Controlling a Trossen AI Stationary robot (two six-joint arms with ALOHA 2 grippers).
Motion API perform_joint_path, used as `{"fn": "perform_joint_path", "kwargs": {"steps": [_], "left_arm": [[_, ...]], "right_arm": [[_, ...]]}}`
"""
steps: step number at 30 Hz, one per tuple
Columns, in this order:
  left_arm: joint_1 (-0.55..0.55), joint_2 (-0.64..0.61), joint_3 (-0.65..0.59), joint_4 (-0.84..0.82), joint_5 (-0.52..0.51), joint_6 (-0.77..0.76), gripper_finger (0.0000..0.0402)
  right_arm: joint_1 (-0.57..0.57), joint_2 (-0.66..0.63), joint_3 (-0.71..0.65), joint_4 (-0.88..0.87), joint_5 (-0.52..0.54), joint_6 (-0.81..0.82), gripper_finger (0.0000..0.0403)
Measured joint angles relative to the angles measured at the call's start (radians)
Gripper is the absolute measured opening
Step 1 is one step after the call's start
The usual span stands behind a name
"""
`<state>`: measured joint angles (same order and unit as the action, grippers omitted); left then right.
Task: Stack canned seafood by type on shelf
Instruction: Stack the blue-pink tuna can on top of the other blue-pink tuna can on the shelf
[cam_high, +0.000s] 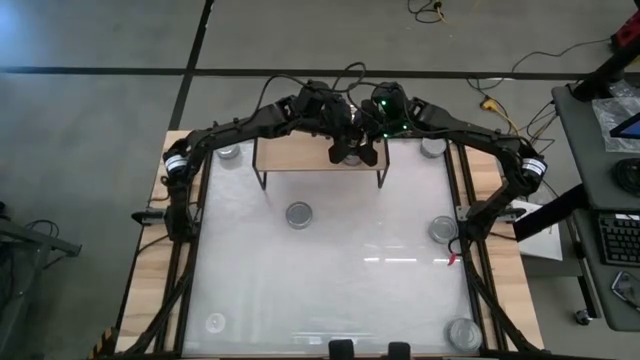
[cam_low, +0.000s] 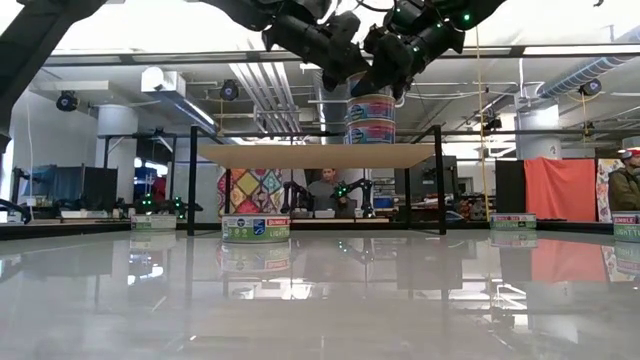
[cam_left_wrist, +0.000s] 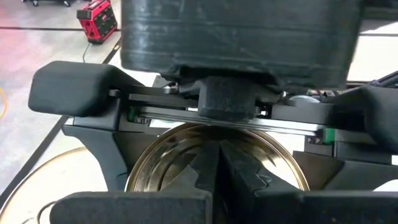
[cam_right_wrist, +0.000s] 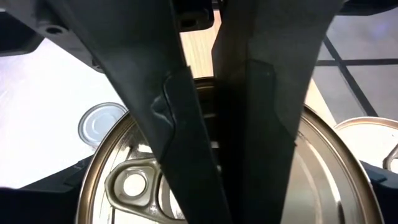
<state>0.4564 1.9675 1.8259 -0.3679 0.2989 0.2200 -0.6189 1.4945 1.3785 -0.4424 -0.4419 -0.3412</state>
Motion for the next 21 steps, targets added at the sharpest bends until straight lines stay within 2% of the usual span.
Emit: {"fn": "perform_joint_path", "kwargs": {"steps": [21], "left_arm": [[0.003, 0.012, -0.002, 0.01, -0.005, 0.006, 0.0]], "right_arm": [[-0.014, -0.004, 0.006, -0.019, -0.004, -0.01, 0.0394]]}}
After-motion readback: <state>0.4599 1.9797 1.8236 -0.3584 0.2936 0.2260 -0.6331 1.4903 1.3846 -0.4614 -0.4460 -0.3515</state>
